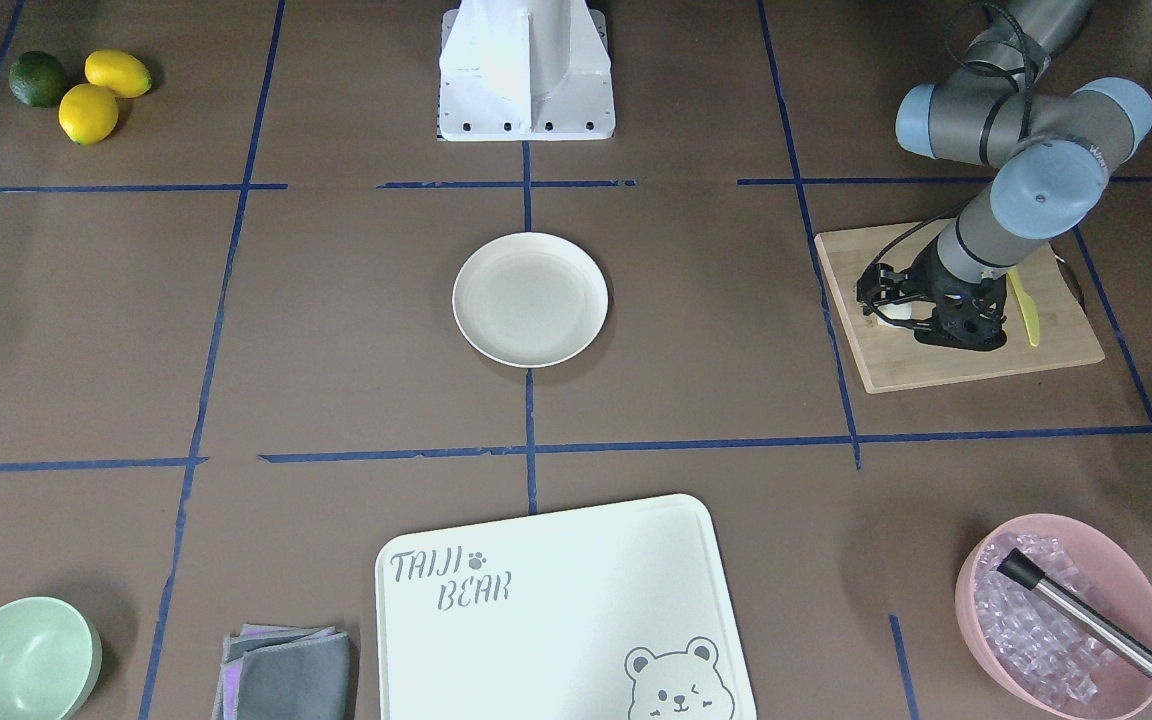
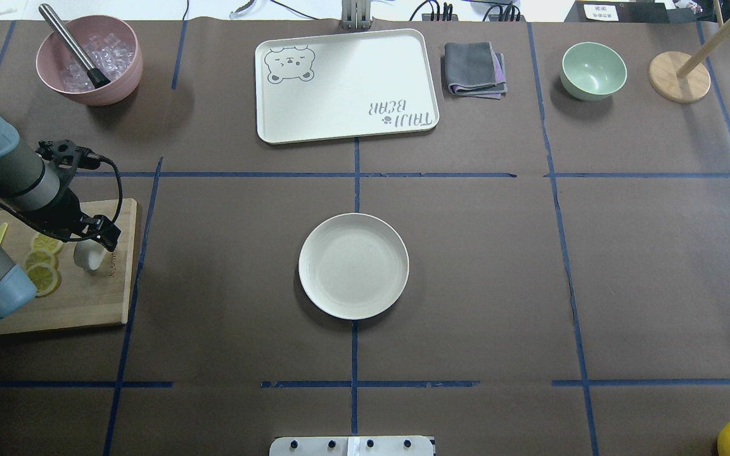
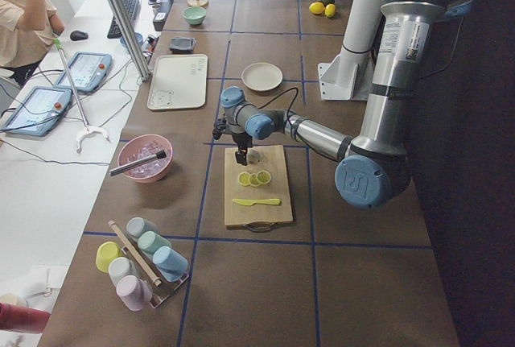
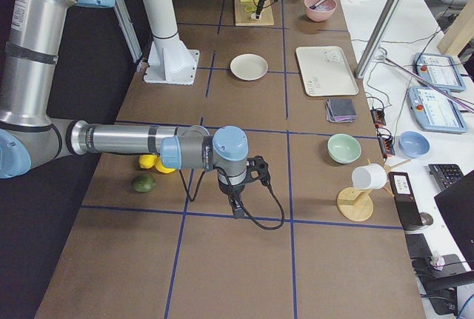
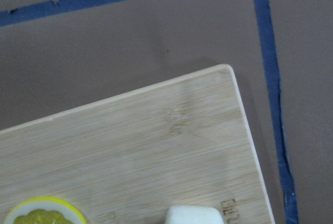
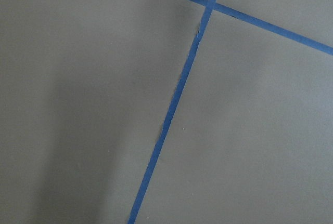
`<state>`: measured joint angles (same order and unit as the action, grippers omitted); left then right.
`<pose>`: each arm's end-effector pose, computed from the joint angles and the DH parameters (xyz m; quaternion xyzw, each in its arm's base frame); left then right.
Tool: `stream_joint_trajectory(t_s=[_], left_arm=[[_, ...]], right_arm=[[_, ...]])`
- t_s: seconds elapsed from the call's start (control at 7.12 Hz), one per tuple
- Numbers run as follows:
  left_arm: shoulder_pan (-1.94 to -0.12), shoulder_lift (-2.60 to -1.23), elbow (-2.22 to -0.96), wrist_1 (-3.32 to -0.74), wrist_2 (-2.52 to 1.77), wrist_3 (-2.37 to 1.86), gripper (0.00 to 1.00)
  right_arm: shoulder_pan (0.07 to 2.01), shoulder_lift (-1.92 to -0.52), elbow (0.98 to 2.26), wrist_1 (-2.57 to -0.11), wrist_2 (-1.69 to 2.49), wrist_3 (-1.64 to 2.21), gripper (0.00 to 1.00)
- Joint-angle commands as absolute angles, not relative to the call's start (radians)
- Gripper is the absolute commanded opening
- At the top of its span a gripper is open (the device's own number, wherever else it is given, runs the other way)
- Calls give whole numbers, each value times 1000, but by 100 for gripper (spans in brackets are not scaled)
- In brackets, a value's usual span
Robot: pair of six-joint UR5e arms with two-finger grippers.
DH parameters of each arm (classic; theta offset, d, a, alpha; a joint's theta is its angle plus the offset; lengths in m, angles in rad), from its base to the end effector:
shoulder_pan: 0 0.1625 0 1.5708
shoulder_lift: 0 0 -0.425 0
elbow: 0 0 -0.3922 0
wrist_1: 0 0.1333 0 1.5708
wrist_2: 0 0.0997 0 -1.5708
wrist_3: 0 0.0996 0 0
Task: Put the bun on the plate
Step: 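Reach the left gripper to the white bun on the cutting board and grasp it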
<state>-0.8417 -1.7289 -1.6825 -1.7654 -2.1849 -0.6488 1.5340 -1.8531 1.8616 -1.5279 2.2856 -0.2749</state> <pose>0.3235 -0.4761 0.5058 -0.0177 0.3665 0.1067 0.9241 0.0541 -0.3795 0.6373 0.0654 -0.3444 -0.1542 0.9238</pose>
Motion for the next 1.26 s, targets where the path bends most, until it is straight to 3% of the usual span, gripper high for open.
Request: stream_joint_trajectory(t_s=[0.0,0.14,0.42,0.56,0.7,0.98,1.12], left_arm=[[-833,-1727,-1680,-1758,-2192,-649,89],[-833,-1729,-1680,-1758,-2221,-649,80],[-833,-1730,-1681,-1755,-2266,-649,32],[-833,-1733,-1690,-1740,-2266,-649,16],[-833,-1743,-1703,-1689,-2266,-649,9],[-836,-1776,-1787,-1592,-2266,-650,11],[-838,-1861,-1814,-1497,-2263,-690,11]], right_arm=[[1534,-1852,1861,-1528,2286,-275,100],[1534,-1850,1861,-1528,2286,-275,100],[1534,-1848,1859,-1528,2286,-273,100],[1534,-1848,1859,-1528,2286,-273,100],[1534,-1847,1861,-1528,2286,-264,100],[1534,-1847,1859,-1528,2287,-262,100],[1534,-1847,1859,-1528,2287,-262,100]])
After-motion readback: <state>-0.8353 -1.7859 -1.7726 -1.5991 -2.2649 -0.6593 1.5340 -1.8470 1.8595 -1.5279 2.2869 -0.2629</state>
